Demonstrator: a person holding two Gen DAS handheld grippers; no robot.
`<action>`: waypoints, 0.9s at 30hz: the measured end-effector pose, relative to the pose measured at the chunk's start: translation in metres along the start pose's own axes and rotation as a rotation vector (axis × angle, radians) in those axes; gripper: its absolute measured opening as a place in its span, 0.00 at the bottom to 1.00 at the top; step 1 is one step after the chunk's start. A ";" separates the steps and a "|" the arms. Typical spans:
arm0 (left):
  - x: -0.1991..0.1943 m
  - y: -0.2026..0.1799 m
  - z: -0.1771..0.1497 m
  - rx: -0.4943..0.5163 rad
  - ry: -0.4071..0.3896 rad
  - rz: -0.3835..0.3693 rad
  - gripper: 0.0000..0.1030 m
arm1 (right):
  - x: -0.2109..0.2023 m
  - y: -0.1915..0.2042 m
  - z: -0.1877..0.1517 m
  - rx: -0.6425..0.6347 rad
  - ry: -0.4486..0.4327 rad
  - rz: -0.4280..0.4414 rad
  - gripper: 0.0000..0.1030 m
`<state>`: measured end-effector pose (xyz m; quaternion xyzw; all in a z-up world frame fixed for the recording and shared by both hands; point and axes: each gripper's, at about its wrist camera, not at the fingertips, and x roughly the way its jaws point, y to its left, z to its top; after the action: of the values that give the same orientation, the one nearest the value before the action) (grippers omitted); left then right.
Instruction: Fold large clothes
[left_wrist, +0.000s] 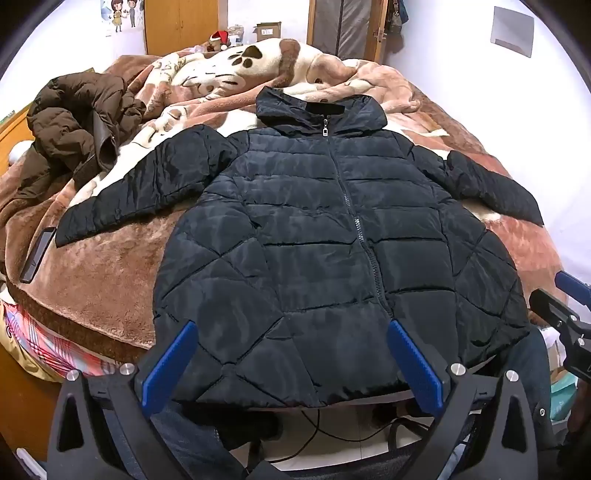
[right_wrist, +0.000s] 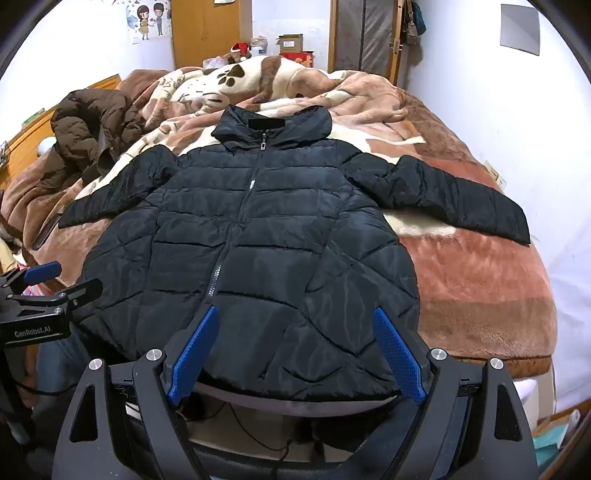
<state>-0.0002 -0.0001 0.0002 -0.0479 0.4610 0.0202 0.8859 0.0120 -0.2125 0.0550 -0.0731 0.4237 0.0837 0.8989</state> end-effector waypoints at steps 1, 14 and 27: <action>0.000 0.000 0.000 0.000 0.001 0.001 1.00 | 0.000 0.000 0.000 -0.002 -0.003 -0.001 0.83; -0.002 -0.005 -0.001 -0.006 0.005 0.011 1.00 | 0.005 0.001 -0.004 -0.007 0.009 0.002 0.83; 0.002 -0.003 0.000 -0.002 0.002 0.011 1.00 | 0.007 0.001 -0.003 -0.005 0.018 0.005 0.83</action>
<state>0.0008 -0.0031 -0.0013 -0.0465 0.4622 0.0254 0.8852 0.0140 -0.2117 0.0482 -0.0751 0.4319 0.0864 0.8947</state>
